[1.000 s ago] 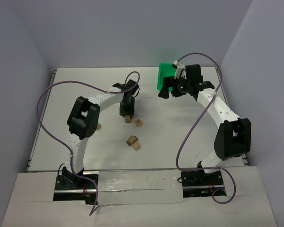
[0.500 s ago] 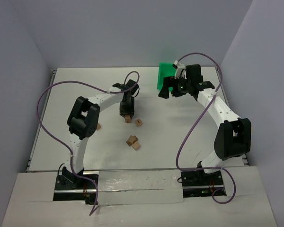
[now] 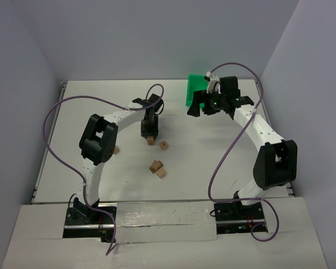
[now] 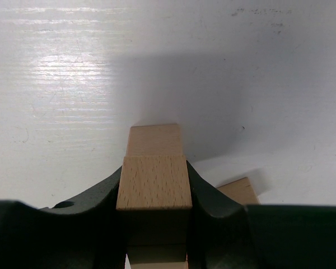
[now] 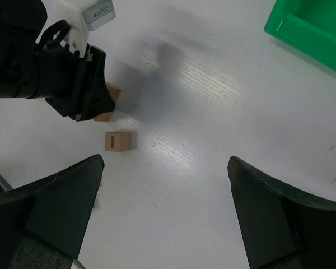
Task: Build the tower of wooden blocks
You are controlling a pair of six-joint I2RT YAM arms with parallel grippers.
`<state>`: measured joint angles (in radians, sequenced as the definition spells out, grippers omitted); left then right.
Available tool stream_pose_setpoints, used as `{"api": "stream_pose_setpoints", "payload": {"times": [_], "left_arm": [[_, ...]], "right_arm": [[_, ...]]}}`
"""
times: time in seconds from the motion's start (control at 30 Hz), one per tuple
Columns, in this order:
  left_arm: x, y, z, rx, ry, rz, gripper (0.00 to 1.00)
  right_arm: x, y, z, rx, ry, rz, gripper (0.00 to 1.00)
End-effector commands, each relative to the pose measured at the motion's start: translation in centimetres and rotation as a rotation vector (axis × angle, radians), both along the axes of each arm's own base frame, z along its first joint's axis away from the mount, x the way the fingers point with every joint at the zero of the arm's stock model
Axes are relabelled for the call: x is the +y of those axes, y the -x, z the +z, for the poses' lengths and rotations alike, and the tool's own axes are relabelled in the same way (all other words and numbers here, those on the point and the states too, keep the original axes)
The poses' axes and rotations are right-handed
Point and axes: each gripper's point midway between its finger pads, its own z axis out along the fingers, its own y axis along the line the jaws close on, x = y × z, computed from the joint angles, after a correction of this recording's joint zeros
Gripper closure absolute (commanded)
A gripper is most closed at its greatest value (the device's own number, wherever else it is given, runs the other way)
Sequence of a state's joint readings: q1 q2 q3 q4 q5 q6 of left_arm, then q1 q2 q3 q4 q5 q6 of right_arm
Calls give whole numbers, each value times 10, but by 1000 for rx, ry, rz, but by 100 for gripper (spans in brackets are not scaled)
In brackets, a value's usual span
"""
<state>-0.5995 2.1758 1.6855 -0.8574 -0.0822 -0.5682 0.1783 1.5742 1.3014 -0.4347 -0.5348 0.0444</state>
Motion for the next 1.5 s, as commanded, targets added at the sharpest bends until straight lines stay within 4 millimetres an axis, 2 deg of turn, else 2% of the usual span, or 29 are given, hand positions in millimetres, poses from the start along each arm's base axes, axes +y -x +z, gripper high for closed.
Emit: {"api": "stream_pose_setpoints", "payload": {"times": [0.0,0.1,0.2,0.3,0.4,0.6,0.8,0.87,1.0,1.27,1.47], "left_arm": [[8,4,-17,36,-35,11,79],[8,4,-17,37,-34,8,66],[8,5,-16,37,-34,7,48],[9,6,-18,40,-39,6,42],[9,4,-17,35,-39,11,26],[11,3,-16,28,-50,16,1],[3,-3,0,-5,-22,-15,1],[-6,-9,17,-39,7,-39,1],[-13,-13,35,-82,18,-58,1],[-11,-15,47,-118,14,-59,1],[-5,-25,61,-177,-12,-38,1]], "right_arm": [[1,-7,6,-32,-21,1,0],[0,-7,6,-31,-22,2,0],[1,-6,6,-30,-24,5,0],[2,-7,6,-30,-25,6,0],[2,-5,6,-28,-27,11,0],[2,-6,6,-27,-27,11,0],[3,-6,5,-21,-32,14,0],[3,-5,5,-23,-33,17,0],[4,-6,6,-24,-36,18,0],[4,-5,8,-23,-40,20,0],[4,-4,9,-25,-43,23,0]]}}
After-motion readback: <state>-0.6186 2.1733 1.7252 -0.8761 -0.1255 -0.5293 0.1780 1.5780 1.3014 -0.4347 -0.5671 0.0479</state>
